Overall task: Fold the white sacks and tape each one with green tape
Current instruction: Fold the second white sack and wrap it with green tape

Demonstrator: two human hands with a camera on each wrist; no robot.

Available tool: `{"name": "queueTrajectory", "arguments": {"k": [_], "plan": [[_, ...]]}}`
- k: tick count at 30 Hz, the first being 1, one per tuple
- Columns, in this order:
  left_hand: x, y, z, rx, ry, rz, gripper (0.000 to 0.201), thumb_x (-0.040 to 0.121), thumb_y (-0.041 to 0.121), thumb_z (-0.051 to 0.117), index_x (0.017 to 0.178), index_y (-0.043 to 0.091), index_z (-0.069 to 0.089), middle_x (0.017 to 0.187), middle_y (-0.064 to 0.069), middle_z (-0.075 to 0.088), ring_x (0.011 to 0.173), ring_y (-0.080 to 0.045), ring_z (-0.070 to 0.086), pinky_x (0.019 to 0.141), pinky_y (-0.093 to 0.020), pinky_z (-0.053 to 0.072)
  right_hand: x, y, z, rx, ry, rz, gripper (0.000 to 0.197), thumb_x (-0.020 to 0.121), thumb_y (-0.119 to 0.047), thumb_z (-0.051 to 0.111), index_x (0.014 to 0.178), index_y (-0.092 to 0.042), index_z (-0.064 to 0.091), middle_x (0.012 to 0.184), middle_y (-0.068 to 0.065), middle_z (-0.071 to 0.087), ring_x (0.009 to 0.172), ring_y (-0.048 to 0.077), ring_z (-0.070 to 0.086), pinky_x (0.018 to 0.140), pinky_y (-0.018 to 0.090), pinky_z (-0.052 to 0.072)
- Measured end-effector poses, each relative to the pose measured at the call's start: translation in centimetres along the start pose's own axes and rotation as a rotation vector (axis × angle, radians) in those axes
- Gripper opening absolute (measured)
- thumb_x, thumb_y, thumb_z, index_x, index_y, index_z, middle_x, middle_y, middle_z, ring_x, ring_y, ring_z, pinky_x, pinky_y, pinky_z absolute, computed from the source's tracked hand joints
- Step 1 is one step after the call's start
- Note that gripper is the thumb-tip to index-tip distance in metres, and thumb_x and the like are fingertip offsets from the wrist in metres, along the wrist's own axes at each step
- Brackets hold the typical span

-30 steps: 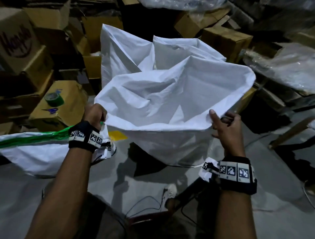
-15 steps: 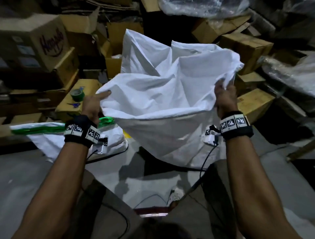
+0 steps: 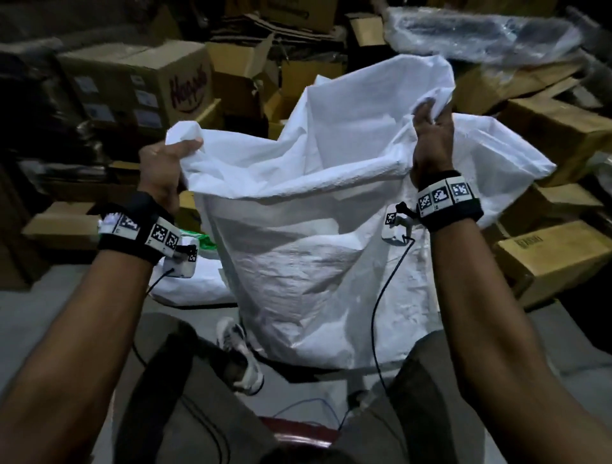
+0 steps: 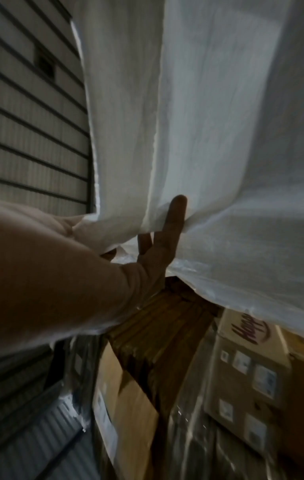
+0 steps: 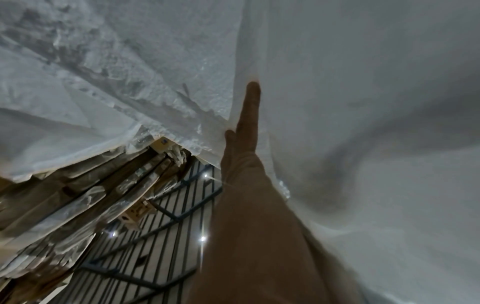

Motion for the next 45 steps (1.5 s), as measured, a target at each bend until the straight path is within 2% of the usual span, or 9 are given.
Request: {"name": "queueTrajectory", "arguments": {"k": [6, 10, 17, 24, 27, 32, 35, 40, 45], "plan": [[2.0, 0.7, -1.6, -0.003, 0.123, -0.009, 0.023, 0.094, 0.029, 0.068, 0.096, 0.007, 0.067, 0.12, -0.019, 0.068, 0.064, -0.002, 0.067, 0.075, -0.026, 0.059, 4.8, 7.1, 3.8, -0.006, -0.112, 0.099, 0.079, 0.093, -0.049, 0.06, 0.152, -0.004, 0.033, 0.139, 0.014, 0.052, 0.131, 0.032, 0.053, 0.112, 0.048, 0.043], [2.9, 2.5, -3.2, -0.096, 0.21, 0.087, 0.017, 0.09, 0.019, 0.074, 0.079, 0.008, 0.079, 0.076, 0.004, 0.076, 0.064, -0.007, 0.069, 0.057, -0.019, 0.055, 5.0, 5.3, 5.8, 0.039, -0.097, 0.088, 0.072, 0.098, -0.038, 0.057, 0.153, -0.003, 0.028, 0.137, 0.013, 0.055, 0.12, 0.021, 0.058, 0.109, 0.04, 0.046], [-2.3, 1.7, -6.3, -0.236, 0.133, 0.046, 0.025, 0.082, 0.024, 0.077, 0.095, 0.007, 0.064, 0.088, -0.01, 0.069, 0.085, -0.023, 0.068, 0.097, -0.042, 0.056, 1.0, 2.1, 2.3, 0.065, -0.064, 0.049, 0.053, 0.094, -0.025, 0.065, 0.14, -0.004, 0.047, 0.131, 0.013, 0.061, 0.111, 0.021, 0.065, 0.102, 0.037, 0.05], [-9.5, -6.2, -11.4, 0.047, 0.201, -0.283, 0.019, 0.083, 0.02, 0.068, 0.099, 0.009, 0.069, 0.1, -0.014, 0.067, 0.079, -0.025, 0.068, 0.058, -0.034, 0.06, -7.4, 2.8, -6.4, -0.139, -0.109, 0.36, 0.035, 0.075, 0.012, 0.055, 0.088, -0.018, 0.068, 0.07, -0.002, 0.069, 0.059, 0.014, 0.064, 0.054, 0.03, 0.055], [-10.8, -6.4, -13.3, 0.065, 0.055, -0.413, 0.053, 0.078, 0.036, 0.079, 0.121, 0.007, 0.069, 0.124, -0.018, 0.067, 0.1, -0.034, 0.07, 0.083, -0.046, 0.059, -8.9, 2.9, -8.9, -0.157, -0.032, 0.42, 0.021, 0.078, 0.003, 0.063, 0.087, -0.016, 0.062, 0.061, -0.009, 0.067, 0.053, 0.009, 0.063, 0.059, 0.028, 0.052], [-13.5, -5.2, -13.2, 0.252, -0.058, -0.455, 0.024, 0.081, 0.034, 0.076, 0.094, 0.013, 0.074, 0.077, -0.005, 0.076, 0.078, -0.026, 0.069, 0.09, -0.044, 0.054, -9.7, 2.8, -12.9, -0.039, 0.109, 0.531, 0.062, 0.065, -0.051, 0.086, 0.114, -0.015, 0.071, 0.106, 0.009, 0.076, 0.089, 0.027, 0.073, 0.075, 0.042, 0.059], [-14.4, -5.5, -14.0, 0.295, -0.058, -0.45, 0.027, 0.073, 0.018, 0.082, 0.096, 0.005, 0.077, 0.085, -0.014, 0.072, 0.091, -0.034, 0.064, 0.105, -0.054, 0.047, -9.6, 2.8, -15.1, -0.138, 0.133, 0.517, 0.03, 0.073, -0.031, 0.08, 0.097, -0.014, 0.073, 0.079, 0.003, 0.074, 0.063, 0.02, 0.069, 0.064, 0.034, 0.055], [-17.6, -6.5, -15.9, 0.357, 0.196, -0.068, 0.02, 0.078, -0.006, 0.072, 0.086, 0.01, 0.064, 0.084, -0.019, 0.066, 0.067, -0.025, 0.063, 0.049, -0.026, 0.054, -10.9, 0.3, -19.6, -0.47, 0.082, 0.514, 0.013, 0.08, -0.004, 0.072, 0.085, -0.015, 0.066, 0.058, -0.003, 0.067, 0.052, 0.017, 0.061, 0.054, 0.03, 0.054], [-19.5, -7.6, -20.4, 0.708, 0.443, 0.198, 0.025, 0.065, 0.034, 0.068, 0.077, 0.014, 0.06, 0.068, -0.015, 0.059, 0.059, -0.028, 0.056, 0.048, -0.03, 0.046, -12.5, 0.2, -23.3, -0.964, -0.003, 0.354, 0.029, 0.075, 0.005, 0.073, 0.103, 0.0, 0.067, 0.093, 0.025, 0.068, 0.084, 0.036, 0.065, 0.069, 0.043, 0.055]]}}
Point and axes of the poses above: each hand's wrist, its own x-axis towards the middle knuckle, its own z-axis out of the palm, y = z × x, the point moved 2 cm from there along x, towards the middle knuckle
